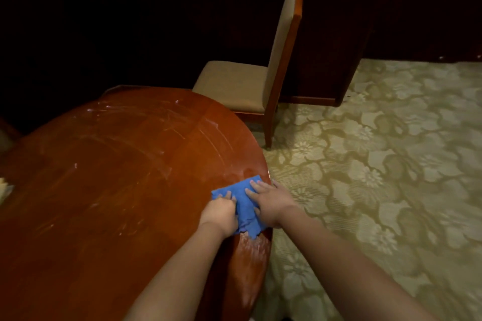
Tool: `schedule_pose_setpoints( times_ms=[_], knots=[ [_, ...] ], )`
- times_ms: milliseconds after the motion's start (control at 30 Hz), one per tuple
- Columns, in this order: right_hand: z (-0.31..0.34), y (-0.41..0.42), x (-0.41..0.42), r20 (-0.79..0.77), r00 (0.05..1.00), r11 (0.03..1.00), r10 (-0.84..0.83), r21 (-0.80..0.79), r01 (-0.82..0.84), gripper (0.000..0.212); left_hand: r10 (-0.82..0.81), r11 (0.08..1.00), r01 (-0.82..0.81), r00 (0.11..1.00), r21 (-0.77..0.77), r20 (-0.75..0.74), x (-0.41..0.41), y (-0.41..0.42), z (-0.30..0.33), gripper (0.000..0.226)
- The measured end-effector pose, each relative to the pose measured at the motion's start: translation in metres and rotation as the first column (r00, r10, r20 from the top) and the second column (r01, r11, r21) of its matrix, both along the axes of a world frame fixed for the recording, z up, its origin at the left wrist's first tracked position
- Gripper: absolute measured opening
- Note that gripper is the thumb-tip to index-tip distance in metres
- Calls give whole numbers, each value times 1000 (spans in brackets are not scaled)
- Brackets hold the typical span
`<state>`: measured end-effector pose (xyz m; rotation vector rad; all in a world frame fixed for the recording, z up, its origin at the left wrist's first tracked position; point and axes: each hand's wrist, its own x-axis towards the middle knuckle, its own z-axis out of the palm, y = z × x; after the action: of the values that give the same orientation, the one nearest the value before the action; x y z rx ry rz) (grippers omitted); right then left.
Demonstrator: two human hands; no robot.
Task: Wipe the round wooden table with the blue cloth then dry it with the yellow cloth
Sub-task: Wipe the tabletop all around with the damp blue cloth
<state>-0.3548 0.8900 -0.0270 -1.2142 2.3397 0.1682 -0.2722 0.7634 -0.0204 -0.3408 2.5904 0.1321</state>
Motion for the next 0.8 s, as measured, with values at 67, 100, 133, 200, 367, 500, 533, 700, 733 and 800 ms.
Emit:
schedule_pose_setpoints(
  times_ms=[67,100,133,200,367,500,533,700,733,800],
  knots=[
    [-1,-7,-8,0,1000,1000,12,-13,-12,56,26,1000,-26,1000,1,-5,-4,-4,-1,60],
    [-1,-10,-12,-1,1000,1000,20,-20,-20,57,39,999,-39,999,1,-10,-5,-7,-2,61],
    [-2,-13,-16,-1,1000,999,31,-24,-31,57,54,999,-54,998,2,-15,-8,-10,-3,62],
    [-1,-22,-28,0,998,998,55,-21,-55,57,80,997,-80,997,2,-21,-17,-19,-5,62],
    [-3,-56,-63,-14,994,994,109,-4,-109,57,93,996,-93,996,-11,6,-59,-45,-6,67],
    [-3,-80,-99,-16,987,987,158,27,-158,58,89,995,-87,995,-38,34,-96,-67,-5,68],
    [-1,-87,-109,-24,983,983,181,42,-180,58,93,995,-92,995,-39,40,-105,-73,-4,68],
    [1,-116,-149,-36,979,979,203,43,-201,58,91,995,-89,995,-50,30,-140,-99,0,69],
    [1,-117,-151,-24,979,979,201,42,-200,58,79,996,-77,996,-54,39,-142,-102,2,68],
    [1,-117,-153,-16,979,978,203,43,-202,58,62,996,-58,997,-67,54,-143,-105,5,65]
  ],
)
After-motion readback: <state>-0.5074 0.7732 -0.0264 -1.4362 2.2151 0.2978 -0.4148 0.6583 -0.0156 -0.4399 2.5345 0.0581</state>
